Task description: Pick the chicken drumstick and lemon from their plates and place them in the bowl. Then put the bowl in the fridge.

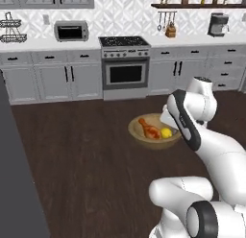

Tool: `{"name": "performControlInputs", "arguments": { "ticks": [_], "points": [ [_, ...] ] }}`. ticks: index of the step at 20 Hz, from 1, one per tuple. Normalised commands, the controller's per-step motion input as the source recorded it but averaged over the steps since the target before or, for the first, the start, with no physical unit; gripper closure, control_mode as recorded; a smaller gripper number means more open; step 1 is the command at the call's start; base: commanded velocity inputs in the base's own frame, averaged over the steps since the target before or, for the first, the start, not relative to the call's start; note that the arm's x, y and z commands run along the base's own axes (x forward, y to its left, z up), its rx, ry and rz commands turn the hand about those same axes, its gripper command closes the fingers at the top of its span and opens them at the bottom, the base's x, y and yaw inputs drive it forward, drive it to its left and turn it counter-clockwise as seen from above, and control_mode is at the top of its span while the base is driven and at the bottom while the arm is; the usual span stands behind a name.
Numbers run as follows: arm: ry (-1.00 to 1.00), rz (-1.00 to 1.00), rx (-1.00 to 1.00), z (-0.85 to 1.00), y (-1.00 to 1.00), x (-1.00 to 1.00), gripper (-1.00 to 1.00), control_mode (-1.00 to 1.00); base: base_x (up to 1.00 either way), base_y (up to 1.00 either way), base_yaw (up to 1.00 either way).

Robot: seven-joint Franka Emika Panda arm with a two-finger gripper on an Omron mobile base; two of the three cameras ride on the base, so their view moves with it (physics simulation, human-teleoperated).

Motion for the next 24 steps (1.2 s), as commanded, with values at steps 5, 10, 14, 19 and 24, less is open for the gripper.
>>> {"name": "performControlInputs", "arguments": {
  "ticks": [5, 10, 14, 19, 24],
  "points": [
    [0.0, 0.0, 0.0, 0.0, 0.0, 0.0, 1.0, 1.0, 1.0, 0.0, 0.33],
    [0.0, 0.0, 0.0, 0.0, 0.0, 0.0, 1.0, 1.0, 1.0, 0.0, 0.44],
    [0.0, 0.0, 0.0, 0.0, 0.0, 0.0, 1.0, 1.0, 1.0, 0.0, 0.48],
    [0.0, 0.0, 0.0, 0.0, 0.0, 0.0, 1.0, 1.0, 1.0, 0.0, 0.47],
    [0.0, 0.0, 0.0, 0.0, 0.0, 0.0, 1.0, 1.0, 1.0, 0.0, 0.43]
  ]
}}
